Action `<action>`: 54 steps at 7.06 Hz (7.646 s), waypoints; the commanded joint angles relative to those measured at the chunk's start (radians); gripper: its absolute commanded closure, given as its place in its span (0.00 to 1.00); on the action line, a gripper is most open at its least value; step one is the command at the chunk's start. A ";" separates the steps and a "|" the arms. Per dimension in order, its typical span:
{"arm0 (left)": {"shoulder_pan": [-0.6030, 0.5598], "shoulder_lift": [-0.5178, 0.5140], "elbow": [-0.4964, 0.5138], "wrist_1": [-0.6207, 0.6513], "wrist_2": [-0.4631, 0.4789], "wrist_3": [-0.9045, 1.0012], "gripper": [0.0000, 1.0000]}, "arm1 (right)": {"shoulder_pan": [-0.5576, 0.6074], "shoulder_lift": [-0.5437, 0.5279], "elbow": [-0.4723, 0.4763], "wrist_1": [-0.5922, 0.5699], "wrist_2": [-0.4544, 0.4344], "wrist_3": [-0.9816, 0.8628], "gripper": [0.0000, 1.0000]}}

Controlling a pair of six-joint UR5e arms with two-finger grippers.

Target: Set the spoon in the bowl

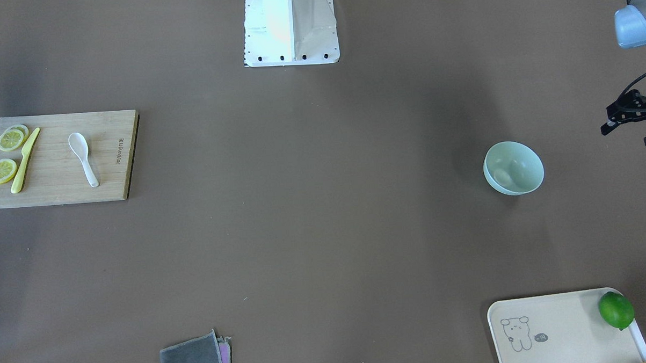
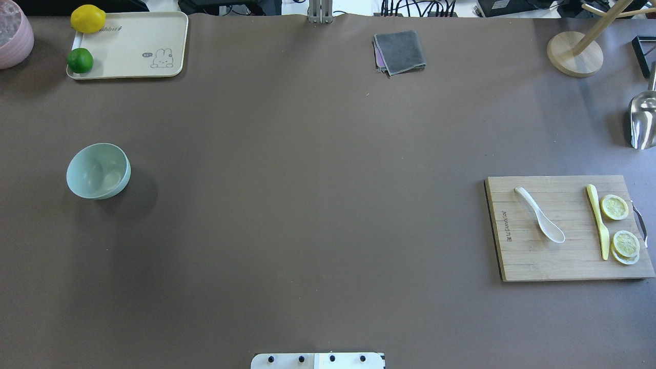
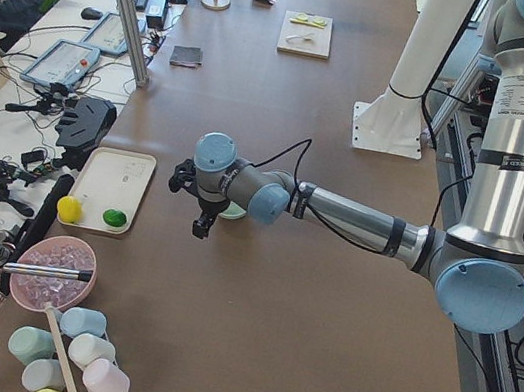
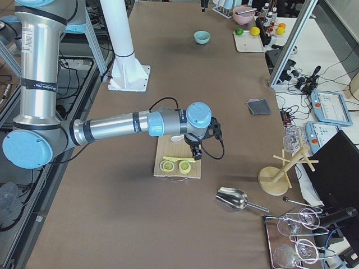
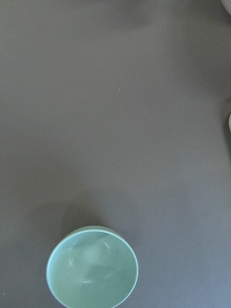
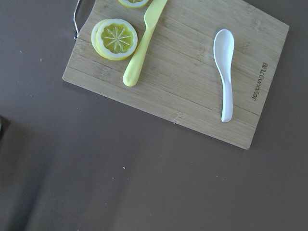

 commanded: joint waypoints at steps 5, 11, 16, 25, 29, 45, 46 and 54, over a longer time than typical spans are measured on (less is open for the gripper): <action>0.185 -0.102 0.139 -0.163 0.059 -0.209 0.09 | -0.147 0.061 -0.008 0.000 -0.013 0.077 0.02; 0.252 -0.127 0.187 -0.249 0.116 -0.276 0.73 | -0.158 0.081 -0.010 -0.002 -0.012 0.078 0.02; 0.302 -0.194 0.017 -0.234 0.110 -0.674 1.00 | -0.204 0.144 -0.002 0.000 -0.024 0.282 0.02; 0.712 -0.584 0.023 0.078 0.478 -1.049 1.00 | -0.483 0.182 -0.127 0.261 -0.279 0.517 0.14; 0.752 -0.613 0.020 0.078 0.507 -1.103 1.00 | -0.491 0.176 -0.183 0.351 -0.268 0.522 0.34; 0.588 -0.269 -0.213 0.064 0.423 -0.744 0.04 | -0.670 0.530 -0.161 0.337 -0.384 1.201 1.00; 0.551 -0.212 -0.215 0.040 0.413 -0.689 0.04 | -0.700 0.640 -0.224 0.339 -0.418 1.434 1.00; 0.414 -0.041 -0.180 -0.094 0.283 -0.497 0.03 | -0.922 0.820 -0.280 0.224 -0.846 1.894 0.80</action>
